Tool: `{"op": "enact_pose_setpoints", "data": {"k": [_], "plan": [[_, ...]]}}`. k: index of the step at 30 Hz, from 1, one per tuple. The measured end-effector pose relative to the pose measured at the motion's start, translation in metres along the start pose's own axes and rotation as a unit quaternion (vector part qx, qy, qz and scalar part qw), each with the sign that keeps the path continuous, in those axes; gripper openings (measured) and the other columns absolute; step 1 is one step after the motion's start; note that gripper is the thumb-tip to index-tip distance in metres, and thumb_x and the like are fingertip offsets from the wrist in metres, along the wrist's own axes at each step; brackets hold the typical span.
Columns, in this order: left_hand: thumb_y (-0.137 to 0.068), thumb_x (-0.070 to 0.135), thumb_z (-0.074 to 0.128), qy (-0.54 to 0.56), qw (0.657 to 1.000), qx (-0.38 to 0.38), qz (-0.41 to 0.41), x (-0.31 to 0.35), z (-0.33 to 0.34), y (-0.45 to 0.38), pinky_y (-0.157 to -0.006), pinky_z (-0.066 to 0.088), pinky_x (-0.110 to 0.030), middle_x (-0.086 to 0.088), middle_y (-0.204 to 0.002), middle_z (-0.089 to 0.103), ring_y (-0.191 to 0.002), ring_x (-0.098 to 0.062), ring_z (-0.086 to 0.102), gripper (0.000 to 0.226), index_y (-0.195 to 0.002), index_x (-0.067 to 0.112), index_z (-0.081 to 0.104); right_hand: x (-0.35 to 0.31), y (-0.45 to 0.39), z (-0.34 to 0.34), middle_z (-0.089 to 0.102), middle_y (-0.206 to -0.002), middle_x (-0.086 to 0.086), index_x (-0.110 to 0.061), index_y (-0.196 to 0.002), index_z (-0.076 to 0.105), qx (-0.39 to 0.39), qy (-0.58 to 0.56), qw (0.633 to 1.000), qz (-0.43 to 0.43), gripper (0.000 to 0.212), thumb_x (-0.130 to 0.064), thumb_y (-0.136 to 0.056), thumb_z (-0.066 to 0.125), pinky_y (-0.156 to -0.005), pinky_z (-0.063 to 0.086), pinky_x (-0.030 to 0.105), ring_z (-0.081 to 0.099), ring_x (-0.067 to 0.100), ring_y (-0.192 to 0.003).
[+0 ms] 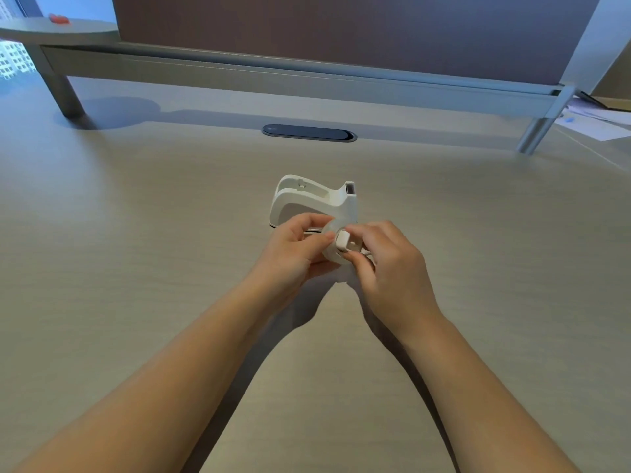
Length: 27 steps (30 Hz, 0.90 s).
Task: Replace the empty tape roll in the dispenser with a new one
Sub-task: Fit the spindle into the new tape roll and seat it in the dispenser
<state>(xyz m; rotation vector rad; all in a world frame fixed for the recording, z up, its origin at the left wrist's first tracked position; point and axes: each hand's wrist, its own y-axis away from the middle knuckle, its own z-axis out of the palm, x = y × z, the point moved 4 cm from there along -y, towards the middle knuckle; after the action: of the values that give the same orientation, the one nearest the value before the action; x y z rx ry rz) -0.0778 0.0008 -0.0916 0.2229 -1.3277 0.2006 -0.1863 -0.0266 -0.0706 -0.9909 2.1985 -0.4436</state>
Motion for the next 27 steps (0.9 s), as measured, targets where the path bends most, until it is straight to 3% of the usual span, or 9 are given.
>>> {"op": "enact_pose_setpoints", "data": {"k": [2,4,7,10,13,17,20,22,27], "plan": [[-0.086,0.008,0.046,-0.009,1.0,0.001,0.002,0.001,-0.001,0.001,-0.066,0.057,-0.027,-0.01,-0.081,0.063,-0.071,-0.016,0.064,0.015,-0.096,0.007,0.057,-0.004,0.0,-0.001,0.07,-0.087,0.017,-0.004,-0.096,0.064,-0.01,0.028,0.999,-0.024,0.036,-0.022,-0.076,0.04,-0.072,0.041,0.017,0.064,0.027,-0.077],[-0.086,0.008,0.046,-0.017,1.0,-0.002,0.004,0.001,-0.001,0.002,-0.066,0.057,-0.027,-0.01,-0.08,0.063,-0.073,-0.018,0.063,0.013,-0.091,0.009,0.058,-0.007,-0.001,-0.001,0.07,-0.081,0.016,-0.003,-0.094,0.065,-0.017,0.061,0.997,-0.039,0.036,-0.022,-0.076,0.041,-0.061,0.046,0.018,0.065,0.027,-0.072],[-0.086,0.008,0.046,-0.03,0.999,-0.007,0.01,0.004,0.001,0.004,-0.065,0.057,-0.026,-0.01,-0.078,0.063,-0.07,-0.017,0.063,0.013,-0.088,0.01,0.058,-0.008,-0.002,-0.002,0.066,-0.074,0.017,-0.001,-0.091,0.066,-0.017,0.06,0.997,-0.039,0.034,-0.019,-0.076,0.041,-0.066,0.041,0.021,0.059,0.022,-0.07],[-0.084,0.007,0.047,-0.037,0.999,-0.016,0.021,0.007,0.002,0.007,-0.062,0.056,-0.023,-0.008,-0.075,0.062,-0.061,-0.008,0.063,0.012,-0.084,0.012,0.058,-0.008,-0.001,-0.004,0.065,-0.072,0.017,0.0,-0.091,0.066,-0.017,0.071,0.996,-0.051,0.035,-0.021,-0.076,0.043,-0.061,0.04,0.015,0.059,0.022,-0.067],[-0.085,0.006,0.045,-0.055,0.997,-0.033,0.03,0.01,0.001,0.009,-0.063,0.056,-0.022,-0.008,-0.077,0.062,-0.065,-0.01,0.062,0.012,-0.087,0.011,0.057,-0.002,-0.001,-0.004,0.065,-0.074,0.016,-0.002,-0.092,0.067,-0.018,0.049,0.997,-0.055,0.025,-0.015,-0.073,0.057,-0.07,0.036,0.009,0.055,0.015,-0.071],[-0.086,0.007,0.043,-0.03,0.997,-0.058,0.036,0.015,0.003,0.007,-0.065,0.056,-0.02,-0.005,-0.082,0.062,-0.068,-0.006,0.064,0.016,-0.09,0.013,0.057,0.002,-0.005,-0.014,0.056,-0.091,0.002,-0.012,-0.101,0.064,0.019,-0.068,0.997,0.012,0.03,-0.019,-0.072,0.064,-0.077,0.028,-0.006,0.041,0.004,-0.079],[-0.086,0.008,0.044,0.009,0.998,-0.055,0.036,0.018,0.003,0.007,-0.065,0.055,-0.019,-0.003,-0.089,0.062,-0.073,-0.007,0.064,0.018,-0.091,0.016,0.059,0.006,-0.003,-0.018,0.041,-0.091,-0.021,-0.034,-0.1,0.044,-0.007,-0.223,0.967,0.127,0.033,-0.027,-0.076,0.066,-0.064,0.036,-0.008,0.045,-0.006,-0.081],[-0.086,0.007,0.044,0.011,0.998,-0.055,0.038,0.017,0.003,0.008,-0.062,0.054,-0.016,-0.005,-0.091,0.061,-0.077,-0.01,0.062,0.018,-0.091,0.016,0.059,0.008,-0.001,-0.014,0.049,-0.084,-0.015,-0.038,-0.091,0.043,-0.039,-0.333,0.924,0.185,0.021,-0.033,-0.078,0.059,-0.05,0.043,0.0,0.055,-0.006,-0.071],[-0.086,0.013,0.045,-0.042,0.996,-0.061,0.041,0.014,0.008,0.011,-0.063,0.054,-0.016,-0.005,-0.09,0.065,-0.075,-0.008,0.066,0.018,-0.091,0.018,0.062,0.008,-0.001,-0.006,0.055,-0.067,-0.012,-0.032,-0.075,0.047,-0.057,-0.324,0.933,0.144,0.013,-0.042,-0.073,0.055,-0.049,0.045,0.01,0.056,-0.005,-0.057]]}}
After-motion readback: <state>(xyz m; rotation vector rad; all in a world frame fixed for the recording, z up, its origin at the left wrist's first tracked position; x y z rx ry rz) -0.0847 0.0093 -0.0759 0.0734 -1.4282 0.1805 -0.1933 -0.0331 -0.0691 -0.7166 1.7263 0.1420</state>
